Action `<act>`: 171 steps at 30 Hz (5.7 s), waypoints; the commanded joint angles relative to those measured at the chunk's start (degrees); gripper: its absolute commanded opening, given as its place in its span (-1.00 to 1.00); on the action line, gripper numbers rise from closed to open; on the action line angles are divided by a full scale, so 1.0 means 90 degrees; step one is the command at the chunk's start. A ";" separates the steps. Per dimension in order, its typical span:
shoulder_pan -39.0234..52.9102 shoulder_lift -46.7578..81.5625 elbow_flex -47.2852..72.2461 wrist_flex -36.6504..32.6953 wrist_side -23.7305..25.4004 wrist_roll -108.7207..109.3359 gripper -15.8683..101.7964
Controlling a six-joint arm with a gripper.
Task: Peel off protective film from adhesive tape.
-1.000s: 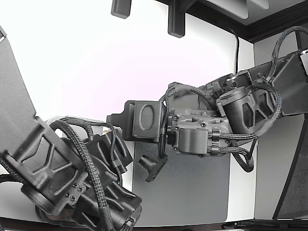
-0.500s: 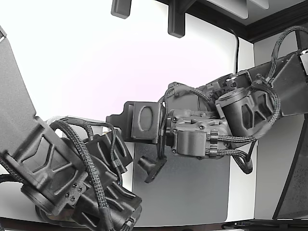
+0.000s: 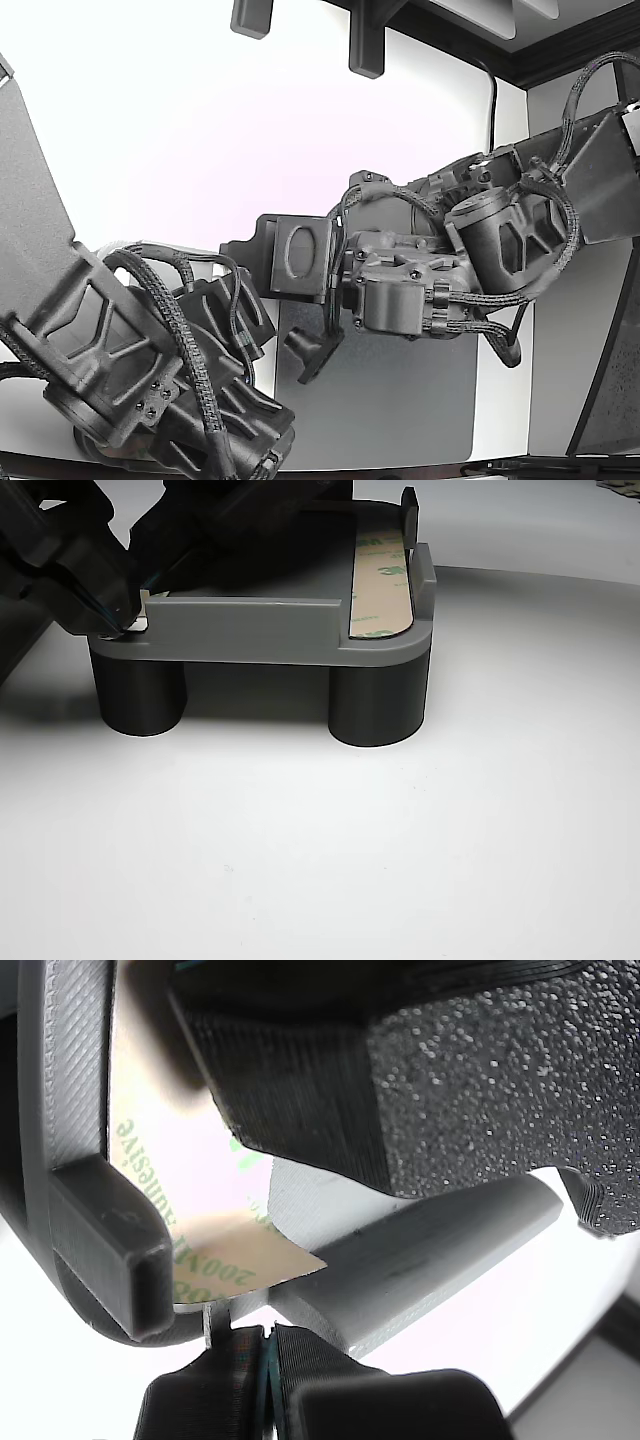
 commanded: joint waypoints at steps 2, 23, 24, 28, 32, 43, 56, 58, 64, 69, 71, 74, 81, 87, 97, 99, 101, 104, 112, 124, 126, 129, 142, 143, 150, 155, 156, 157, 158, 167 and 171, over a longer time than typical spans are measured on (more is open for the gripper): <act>-0.0010 0.0078 -0.0215 -0.0059 0.0039 -0.0049 -0.91; 0.0254 -0.0156 -0.0381 0.0049 0.0273 -0.0049 -0.91; 0.0264 -0.0176 -0.0381 0.0049 0.0283 -0.0059 -0.91; 0.0293 -0.0244 -0.0400 0.0049 0.0322 -0.0107 -0.91; 0.0293 -0.0303 -0.0391 0.0029 0.0352 -0.0156 -0.91; 0.0293 -0.0439 -0.0459 -0.0020 0.0400 -0.0205 -0.91; 0.0244 -0.0518 -0.0479 -0.0186 0.0420 -0.0342 -0.91; 0.0244 -0.0508 -0.0498 -0.0176 0.0420 -0.0342 -0.91; 0.0244 -0.0459 -0.0576 -0.0068 0.0420 -0.0264 -0.91; 0.0234 -0.0430 -0.0605 -0.0049 0.0430 -0.0254 -0.91; 0.0234 -0.0420 -0.0625 -0.0029 0.0430 -0.0225 -0.91; 0.0234 -0.0381 -0.0723 0.0127 0.0420 -0.0195 -0.91; 0.0234 -0.0322 -0.0771 0.0215 0.0410 -0.0156 -0.91; 0.0234 -0.0410 -0.0586 -0.0117 0.0430 -0.0195 -0.91; 0.0195 -0.0449 -0.0615 -0.0166 0.0410 -0.0273 -0.91; 0.0166 -0.0449 -0.0615 -0.0146 0.0381 -0.0273 -0.91; 0.0166 -0.0420 -0.0635 -0.0039 0.0361 -0.0205 -0.91; 0.0166 -0.0400 -0.0732 0.0205 0.0332 -0.0137 -0.91; 0.0195 -0.0273 -0.0684 0.0293 0.0332 -0.0078 -0.91; 0.0254 -0.0215 -0.0645 0.0381 0.0332 0.0049 -0.91; 0.0264 -0.0215 -0.0674 0.0400 0.0322 0.0059 -0.91; 0.0264 -0.0215 -0.0664 0.0400 0.0303 0.0088 -0.91; 0.0254 -0.0195 -0.0645 0.0498 0.0234 0.0332 -0.91; 0.0254 -0.0195 -0.0654 0.0518 0.0234 0.0361 -0.91; 0.0254 -0.0186 -0.0723 0.0693 0.0166 0.0469 -0.91; 0.0254 -0.0186 -0.0801 0.0869 0.0146 0.0518 -0.91; 0.0254 -0.0195 -0.0820 0.0889 0.0146 0.0527 -0.91; 0.0254 -0.0195 -0.0820 0.0889 0.0146 0.0527 -0.91; 0.0254 -0.0215 -0.0830 0.0908 0.0137 0.0537 -0.91; 0.0244 -0.0205 -0.0693 0.0654 0.0176 0.0469 -0.91; 0.0234 -0.0186 -0.0635 0.0537 0.0195 0.0410 -0.91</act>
